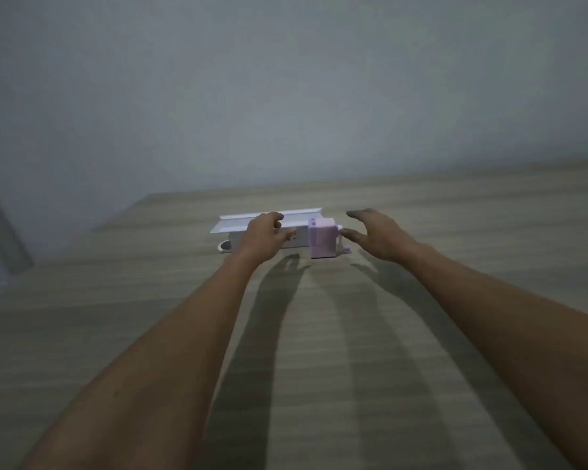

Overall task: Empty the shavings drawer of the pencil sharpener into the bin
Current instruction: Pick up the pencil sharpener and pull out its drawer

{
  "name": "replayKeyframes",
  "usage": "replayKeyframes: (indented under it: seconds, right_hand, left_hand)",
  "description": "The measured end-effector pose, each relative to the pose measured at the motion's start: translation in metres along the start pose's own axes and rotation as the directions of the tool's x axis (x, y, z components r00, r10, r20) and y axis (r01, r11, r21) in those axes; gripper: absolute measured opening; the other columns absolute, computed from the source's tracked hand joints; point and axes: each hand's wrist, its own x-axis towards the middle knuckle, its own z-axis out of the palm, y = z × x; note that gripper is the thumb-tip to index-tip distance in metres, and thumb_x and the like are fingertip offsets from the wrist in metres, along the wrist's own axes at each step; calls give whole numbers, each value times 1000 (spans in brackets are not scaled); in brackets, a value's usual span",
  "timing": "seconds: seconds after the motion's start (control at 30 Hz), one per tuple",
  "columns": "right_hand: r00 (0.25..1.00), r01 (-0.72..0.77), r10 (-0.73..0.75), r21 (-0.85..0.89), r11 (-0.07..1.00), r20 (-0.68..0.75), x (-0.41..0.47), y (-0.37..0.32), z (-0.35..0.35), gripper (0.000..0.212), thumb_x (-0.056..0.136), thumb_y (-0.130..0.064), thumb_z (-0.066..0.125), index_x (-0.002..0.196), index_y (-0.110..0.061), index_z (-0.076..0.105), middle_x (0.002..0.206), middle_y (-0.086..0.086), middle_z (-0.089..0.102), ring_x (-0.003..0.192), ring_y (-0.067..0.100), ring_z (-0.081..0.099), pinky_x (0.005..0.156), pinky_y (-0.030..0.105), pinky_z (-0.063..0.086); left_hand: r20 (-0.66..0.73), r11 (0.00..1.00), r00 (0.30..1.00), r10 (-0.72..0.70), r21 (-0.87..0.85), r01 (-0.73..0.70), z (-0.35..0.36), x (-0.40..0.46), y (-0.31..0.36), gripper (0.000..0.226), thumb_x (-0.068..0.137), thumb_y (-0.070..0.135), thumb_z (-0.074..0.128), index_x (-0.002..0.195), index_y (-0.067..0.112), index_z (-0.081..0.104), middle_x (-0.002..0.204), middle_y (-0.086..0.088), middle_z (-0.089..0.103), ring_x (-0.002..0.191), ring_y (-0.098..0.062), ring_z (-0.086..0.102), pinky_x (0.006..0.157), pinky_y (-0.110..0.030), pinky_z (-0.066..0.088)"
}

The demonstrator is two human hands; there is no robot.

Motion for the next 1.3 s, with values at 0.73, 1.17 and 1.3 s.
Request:
replayKeyframes:
  seconds: [0.73, 1.17, 1.3]
  right_hand:
    - [999, 23, -34, 534, 845, 11, 18, 0, 31, 45, 92, -10, 70, 132, 5, 56, 125, 21, 67, 105, 19, 64, 78, 12, 54]
    - [996, 41, -79, 597, 801, 39, -90, -83, -52, 42, 94, -13, 67, 132, 3, 56, 118, 24, 67, 95, 22, 64, 67, 19, 57]
    - [995, 23, -76, 595, 804, 64, -135, -93, -61, 43, 94, -15, 68, 132, 1, 57, 119, 25, 68, 83, 16, 64, 62, 14, 55]
  left_hand:
    - [78, 963, 994, 81, -263, -58, 37, 3, -7, 35, 93, 11, 66, 126, 2, 70, 117, -13, 75, 110, -25, 71, 100, -47, 54]
    - [14, 975, 995, 100, -203, -95, -47, -110, 50, 37, 79, 29, 69, 106, 5, 77, 97, -15, 79, 98, -32, 73, 92, -50, 57]
    - [40, 966, 991, 128, -231, -116, -53, -155, 63, 28, 88, 13, 70, 113, 1, 75, 105, -17, 78, 96, -24, 71, 94, -51, 56]
